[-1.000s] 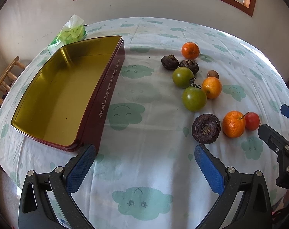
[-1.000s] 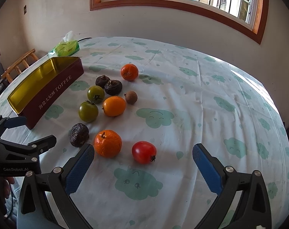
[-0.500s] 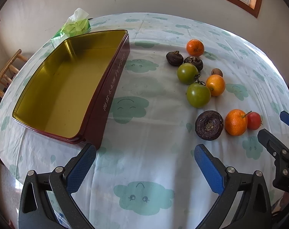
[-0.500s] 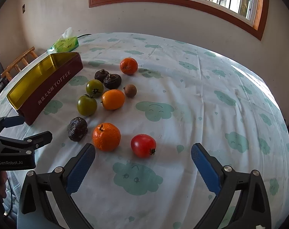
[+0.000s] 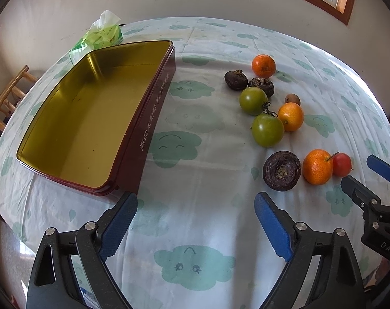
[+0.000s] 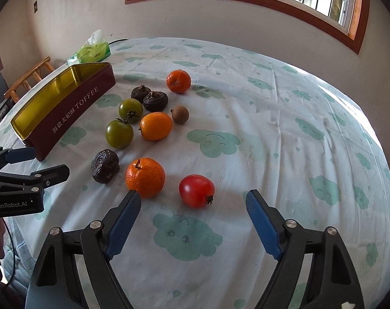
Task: Organize fruits
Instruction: 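Move right gripper toward red tomato while left gripper approaches dark purple fruit, then grasp red tomato with right gripper while left gripper grasps dark purple fruit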
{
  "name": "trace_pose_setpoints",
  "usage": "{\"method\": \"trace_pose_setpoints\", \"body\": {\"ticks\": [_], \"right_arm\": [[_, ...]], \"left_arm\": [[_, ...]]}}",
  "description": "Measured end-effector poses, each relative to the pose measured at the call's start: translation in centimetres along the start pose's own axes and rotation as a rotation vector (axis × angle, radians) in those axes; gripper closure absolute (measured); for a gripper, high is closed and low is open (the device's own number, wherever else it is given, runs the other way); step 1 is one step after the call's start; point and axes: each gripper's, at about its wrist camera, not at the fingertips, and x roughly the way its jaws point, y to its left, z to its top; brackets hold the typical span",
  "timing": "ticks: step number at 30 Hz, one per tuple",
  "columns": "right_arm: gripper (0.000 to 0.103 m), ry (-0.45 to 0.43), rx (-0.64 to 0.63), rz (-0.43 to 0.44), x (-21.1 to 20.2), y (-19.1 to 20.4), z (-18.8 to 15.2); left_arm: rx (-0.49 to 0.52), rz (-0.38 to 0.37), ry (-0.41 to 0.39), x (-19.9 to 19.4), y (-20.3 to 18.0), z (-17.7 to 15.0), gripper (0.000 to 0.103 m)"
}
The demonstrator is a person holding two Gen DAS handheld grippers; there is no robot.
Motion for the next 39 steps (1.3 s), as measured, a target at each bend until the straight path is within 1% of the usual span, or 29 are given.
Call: {"method": "trace_pose_setpoints", "body": {"ticks": [6, 13, 17, 19, 21, 23, 27, 30, 35, 39], "right_arm": [[0.047, 0.040, 0.002, 0.009, 1.5, -0.5, -0.2], [0.048, 0.067, 0.014, 0.021, 3.1, -1.1, 0.0], [0.054, 0.071, 0.006, 0.034, 3.7, -0.9, 0.1], [0.058, 0.067, 0.004, 0.038, 3.7, -0.9, 0.3], [0.066, 0.065, -0.003, 0.045, 3.8, -0.8, 0.4], [0.071, 0.061, -0.005, 0.052, 3.7, -0.8, 0.4], [0.072, 0.053, 0.009, 0.063, 3.6, -1.1, 0.3], [0.072, 0.047, 0.022, 0.039, 3.9, -2.0, 0.6], [0.072, 0.027, 0.063, -0.011, 5.0, -4.5, 1.8], [0.072, 0.011, 0.100, -0.035, 5.7, -6.4, 2.5]], "left_arm": [[0.029, -0.017, 0.003, 0.1, -0.7, 0.1, 0.019], [0.052, -0.032, 0.005, 0.3, -1.6, 0.4, 0.020], [0.065, -0.038, 0.009, 0.6, -2.1, 0.6, 0.022], [0.070, -0.049, 0.010, 0.6, -2.3, 0.8, 0.024], [0.078, -0.054, 0.010, 0.6, -2.7, 0.8, 0.025], [0.087, -0.060, 0.008, 0.7, -3.1, 0.9, 0.025], [0.099, -0.076, 0.013, 0.8, -3.8, 0.9, 0.028], [0.103, -0.088, 0.017, 0.9, -4.2, 1.0, 0.028], [0.107, -0.108, 0.010, 1.0, -4.9, 1.3, 0.028], [0.111, -0.142, 0.005, 1.0, -5.3, 1.3, 0.028]]}}
